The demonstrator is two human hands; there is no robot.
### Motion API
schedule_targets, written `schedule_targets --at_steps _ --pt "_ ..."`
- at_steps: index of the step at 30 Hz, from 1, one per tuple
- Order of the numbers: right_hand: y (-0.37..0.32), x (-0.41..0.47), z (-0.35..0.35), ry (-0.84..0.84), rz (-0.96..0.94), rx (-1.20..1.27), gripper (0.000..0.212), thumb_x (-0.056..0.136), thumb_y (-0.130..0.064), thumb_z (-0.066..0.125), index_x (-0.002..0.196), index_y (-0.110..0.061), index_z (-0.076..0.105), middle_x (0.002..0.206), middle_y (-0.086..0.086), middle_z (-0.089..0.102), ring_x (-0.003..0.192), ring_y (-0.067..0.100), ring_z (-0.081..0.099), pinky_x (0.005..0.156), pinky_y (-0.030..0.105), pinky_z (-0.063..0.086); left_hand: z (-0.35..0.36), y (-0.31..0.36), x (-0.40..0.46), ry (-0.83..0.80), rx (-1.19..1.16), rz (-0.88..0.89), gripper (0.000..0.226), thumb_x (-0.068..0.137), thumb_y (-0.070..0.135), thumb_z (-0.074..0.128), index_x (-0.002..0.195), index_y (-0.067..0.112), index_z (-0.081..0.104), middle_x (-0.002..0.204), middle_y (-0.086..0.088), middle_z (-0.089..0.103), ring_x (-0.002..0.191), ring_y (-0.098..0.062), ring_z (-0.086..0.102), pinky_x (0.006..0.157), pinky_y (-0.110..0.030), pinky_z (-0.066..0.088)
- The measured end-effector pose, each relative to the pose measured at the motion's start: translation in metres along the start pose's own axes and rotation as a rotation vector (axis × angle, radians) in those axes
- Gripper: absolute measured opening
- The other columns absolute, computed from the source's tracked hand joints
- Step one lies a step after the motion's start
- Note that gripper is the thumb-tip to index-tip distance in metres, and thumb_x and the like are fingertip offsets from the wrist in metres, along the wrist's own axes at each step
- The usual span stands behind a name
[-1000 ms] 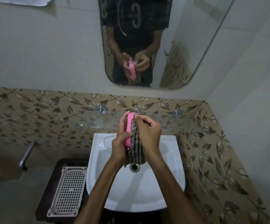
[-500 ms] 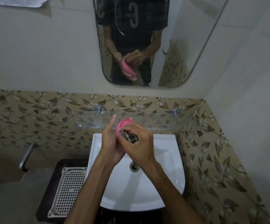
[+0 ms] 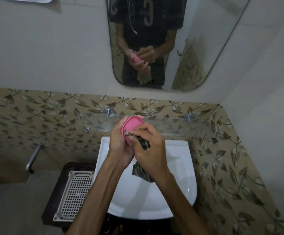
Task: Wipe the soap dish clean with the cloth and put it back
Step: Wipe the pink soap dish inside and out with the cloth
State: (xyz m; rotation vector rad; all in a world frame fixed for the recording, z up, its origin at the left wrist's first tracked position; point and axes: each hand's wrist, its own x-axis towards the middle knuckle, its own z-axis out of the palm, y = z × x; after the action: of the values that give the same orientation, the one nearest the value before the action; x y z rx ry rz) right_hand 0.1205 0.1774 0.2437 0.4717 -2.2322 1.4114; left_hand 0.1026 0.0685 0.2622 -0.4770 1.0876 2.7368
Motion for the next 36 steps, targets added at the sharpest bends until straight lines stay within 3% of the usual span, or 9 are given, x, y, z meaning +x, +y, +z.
schedule_targets --at_steps 2,5,9,13,19,24,26,30,36 --pt "0.004 -0.005 -0.006 -0.031 -0.034 -0.059 0.023 0.083 -0.003 0.081 0.104 -0.011 0.082 0.104 0.004 0.074 0.104 0.002 0.062 0.096 0.01 0.048 -0.003 0.002 0.001 -0.016 0.0 0.014 0.051 0.102 0.045 0.043 0.113 0.003 0.07 0.105 -0.021 0.066 0.095 -0.029 0.065 0.088 -0.039 0.054" --pt "0.006 -0.001 -0.009 0.015 -0.032 -0.093 0.023 0.08 -0.003 0.08 0.102 -0.011 0.083 0.104 0.003 0.077 0.108 0.003 0.064 0.099 0.018 0.053 0.001 -0.005 -0.001 -0.001 0.015 0.022 0.05 0.104 0.043 0.042 0.108 0.003 0.071 0.097 -0.018 0.071 0.087 -0.025 0.069 0.08 -0.035 0.059" --pt "-0.007 0.017 0.009 0.112 -0.034 -0.078 0.025 0.077 0.003 0.078 0.098 -0.01 0.081 0.097 0.004 0.075 0.094 0.012 0.068 0.088 0.016 0.054 0.012 -0.012 -0.002 0.05 -0.032 0.003 0.047 0.105 0.038 0.044 0.098 0.005 0.077 0.092 -0.013 0.076 0.081 -0.021 0.075 0.074 -0.029 0.063" --pt "0.007 0.017 0.009 0.204 0.197 -0.025 0.02 0.087 -0.009 0.079 0.106 -0.014 0.081 0.098 -0.002 0.071 0.088 0.005 0.066 0.077 0.014 0.054 0.007 -0.016 -0.001 0.073 0.006 0.059 0.038 0.107 0.031 0.043 0.102 0.008 0.074 0.091 -0.01 0.076 0.083 -0.02 0.074 0.072 -0.03 0.062" --pt "0.008 0.002 0.008 -0.01 0.004 -0.054 0.02 0.083 -0.005 0.077 0.101 -0.013 0.081 0.102 0.002 0.075 0.096 0.013 0.069 0.087 0.021 0.056 0.001 -0.022 0.001 0.097 -0.062 0.003 0.053 0.105 0.039 0.044 0.081 0.009 0.081 0.081 -0.011 0.074 0.074 -0.021 0.073 0.068 -0.029 0.061" --pt "0.011 -0.007 0.004 0.034 0.031 -0.062 0.025 0.082 0.001 0.079 0.102 -0.014 0.081 0.102 0.001 0.076 0.096 0.006 0.066 0.089 0.012 0.051 0.0 -0.024 -0.002 0.089 -0.069 -0.002 0.049 0.105 0.039 0.041 0.095 0.007 0.077 0.09 -0.014 0.072 0.086 -0.025 0.071 0.085 -0.035 0.057" --pt "0.012 -0.027 0.004 -0.008 -0.011 -0.046 0.023 0.082 0.0 0.081 0.101 -0.013 0.082 0.102 0.001 0.077 0.099 0.008 0.069 0.091 0.02 0.055 -0.004 -0.021 -0.003 0.032 -0.119 -0.064 0.049 0.103 0.045 0.041 0.103 0.006 0.07 0.094 -0.016 0.069 0.092 -0.03 0.066 0.096 -0.041 0.052" --pt "0.027 -0.011 0.003 0.151 0.14 -0.071 0.023 0.084 -0.004 0.081 0.104 -0.016 0.082 0.103 -0.001 0.077 0.1 0.006 0.07 0.088 0.03 0.061 -0.002 -0.03 -0.002 0.077 -0.009 0.0 0.049 0.106 0.041 0.039 0.106 0.005 0.071 0.095 -0.016 0.074 0.086 -0.025 0.072 0.076 -0.032 0.062" --pt "0.024 0.012 0.007 0.144 0.171 -0.052 0.02 0.085 -0.005 0.082 0.103 -0.014 0.082 0.099 -0.002 0.076 0.09 0.004 0.07 0.081 0.015 0.056 -0.002 -0.03 -0.006 0.069 0.061 -0.014 0.05 0.103 0.048 0.045 0.112 0.008 0.074 0.106 -0.016 0.076 0.095 -0.027 0.074 0.087 -0.04 0.056"
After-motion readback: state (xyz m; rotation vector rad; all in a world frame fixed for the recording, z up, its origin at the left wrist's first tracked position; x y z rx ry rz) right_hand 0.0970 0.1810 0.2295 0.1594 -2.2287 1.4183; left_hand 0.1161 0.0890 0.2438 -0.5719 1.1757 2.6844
